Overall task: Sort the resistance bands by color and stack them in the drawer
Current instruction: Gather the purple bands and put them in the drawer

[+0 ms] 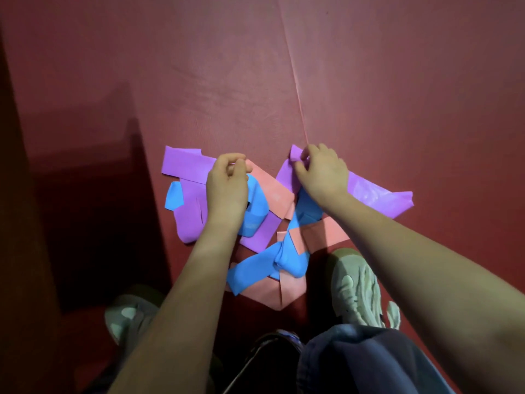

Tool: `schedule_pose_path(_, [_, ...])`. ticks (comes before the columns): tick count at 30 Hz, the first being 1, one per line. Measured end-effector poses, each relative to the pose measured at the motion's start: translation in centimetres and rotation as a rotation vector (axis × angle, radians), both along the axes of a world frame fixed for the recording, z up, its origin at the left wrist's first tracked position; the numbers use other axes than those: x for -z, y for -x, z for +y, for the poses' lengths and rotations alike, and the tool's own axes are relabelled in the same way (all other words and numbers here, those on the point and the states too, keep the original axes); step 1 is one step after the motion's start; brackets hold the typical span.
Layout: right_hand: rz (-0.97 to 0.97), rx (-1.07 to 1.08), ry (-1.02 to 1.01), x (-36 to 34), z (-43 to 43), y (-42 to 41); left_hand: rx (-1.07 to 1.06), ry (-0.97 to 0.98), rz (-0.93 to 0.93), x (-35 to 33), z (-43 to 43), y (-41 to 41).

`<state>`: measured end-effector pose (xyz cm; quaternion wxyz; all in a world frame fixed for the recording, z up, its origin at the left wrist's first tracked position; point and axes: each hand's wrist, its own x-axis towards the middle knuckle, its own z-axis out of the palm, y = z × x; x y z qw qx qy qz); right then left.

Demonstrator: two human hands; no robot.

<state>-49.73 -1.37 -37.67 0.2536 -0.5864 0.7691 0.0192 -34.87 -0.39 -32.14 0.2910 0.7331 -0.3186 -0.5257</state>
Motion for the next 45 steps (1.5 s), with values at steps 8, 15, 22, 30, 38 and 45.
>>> schedule_pose_path(8, [-0.541, 0.286, 0.336, -5.2, 0.4, -0.8, -0.005, 0.002, 0.253, -0.5, 1.1, 0.5])
schedule_pose_path(15, [-1.182, 0.311, 0.109, -9.1, 0.1, -3.1, 0.125, 0.039, 0.461, -2.9, 0.9, 1.7])
schedule_pose_path(22, [-1.123, 0.389, -0.096, -7.5, 0.9, -2.6, 0.042, 0.144, 0.445, -3.4, 0.0, 1.0])
schedule_pose_path(30, [-0.863, 0.068, -0.392, -5.9, 4.0, -2.1, 0.056, 0.215, 0.427, -4.5, -0.2, -0.5])
schedule_pose_path(38, [-0.96, 0.104, -0.85, -5.6, 8.5, -5.5, 0.057, 0.234, 0.481, -4.3, 0.5, -2.5])
schedule_pose_path(45, [-0.658, 0.231, -0.125, -2.2, 7.8, -5.0, 0.002, 0.005, 0.475, -1.0, 4.6, -4.4])
